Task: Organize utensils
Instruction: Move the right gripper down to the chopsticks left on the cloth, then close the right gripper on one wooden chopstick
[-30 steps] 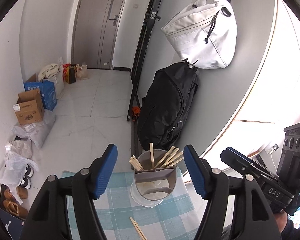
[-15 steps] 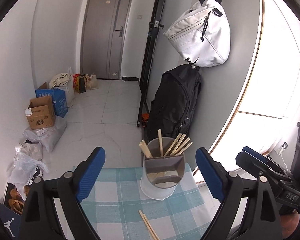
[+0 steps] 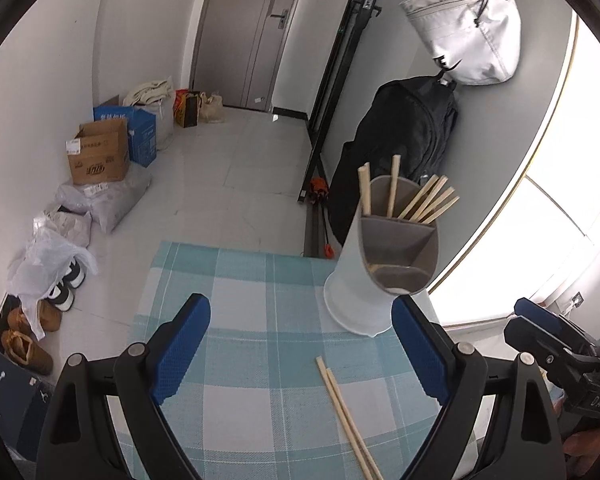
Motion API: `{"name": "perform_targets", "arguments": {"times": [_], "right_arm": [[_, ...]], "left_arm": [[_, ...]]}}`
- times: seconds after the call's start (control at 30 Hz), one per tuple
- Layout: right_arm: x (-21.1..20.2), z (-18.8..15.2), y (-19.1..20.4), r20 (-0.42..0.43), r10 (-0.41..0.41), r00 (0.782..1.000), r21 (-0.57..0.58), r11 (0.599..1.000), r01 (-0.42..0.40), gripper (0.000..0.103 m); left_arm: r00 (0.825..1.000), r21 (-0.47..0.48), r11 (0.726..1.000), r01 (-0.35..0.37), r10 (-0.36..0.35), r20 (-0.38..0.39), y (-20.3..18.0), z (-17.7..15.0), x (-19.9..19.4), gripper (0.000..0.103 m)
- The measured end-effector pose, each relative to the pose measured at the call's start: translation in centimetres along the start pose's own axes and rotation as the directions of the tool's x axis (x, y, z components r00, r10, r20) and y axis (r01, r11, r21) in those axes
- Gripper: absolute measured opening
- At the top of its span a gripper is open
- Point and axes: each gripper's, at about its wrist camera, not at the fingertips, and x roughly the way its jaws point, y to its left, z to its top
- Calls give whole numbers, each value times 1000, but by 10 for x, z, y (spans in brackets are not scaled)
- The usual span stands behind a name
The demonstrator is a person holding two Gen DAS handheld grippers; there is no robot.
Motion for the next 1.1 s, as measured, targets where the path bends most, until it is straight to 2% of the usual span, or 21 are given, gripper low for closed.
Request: {"name": "perform_targets", "arguments": {"times": [0.07,0.13,0.17,0.2,0.27,0.3,0.33,0.43,0.53,0.67,0.77,0.87,0.93,1.1], "right_arm": [[17,-5,2,-62,1,998,-2,1000,-1,88],[39,-11,7,-147,2,989,-20,1000,-5,70],[48,-14,9,-186,-3,982,-31,1000,-3,68],[60,-18,12,-229,-7,973,-40,999,-2,64],[79,-27,15,-303,15,953,-40,999,-28,63],[91,-31,17,-345,22,938,-41,998,-38,58],[102,-36,19,-381,7,925,-53,998,-29,46],[129,-45,24,-444,-35,895,-95,995,-9,34],[147,-50,28,-476,-60,877,-120,993,3,25],[163,-52,33,-500,-82,862,-148,989,8,22],[174,-55,31,-541,-103,835,-157,987,20,18],[174,-54,27,-543,-98,834,-143,989,23,17],[173,-54,24,-550,-124,826,-158,986,43,9],[172,-52,20,-564,-153,811,-169,983,68,8]], "left_arm": [[1000,-32,999,-4,3,-30,14,-5,8,89],[999,-34,999,-27,25,-43,24,-9,11,89],[998,-43,998,-39,37,-51,28,-9,12,89],[998,-61,998,-34,30,-60,33,-8,12,89],[997,-91,996,-20,13,-75,41,-8,12,89],[997,-102,995,-21,14,-73,44,-9,12,89],[997,-109,994,-29,21,-73,48,-10,11,89],[995,-123,992,-39,28,-91,62,-15,16,89],[994,-150,988,-27,11,-106,69,-16,16,89],[992,-173,985,-11,-11,-123,78,-17,19,89],[992,-180,984,-5,-19,-127,81,-17,20,89],[991,-199,980,7,-33,-132,85,-15,20,89],[990,-222,975,15,-46,-137,90,-15,20,89],[986,-272,962,30,-74,-152,97,-16,21,89]]}}
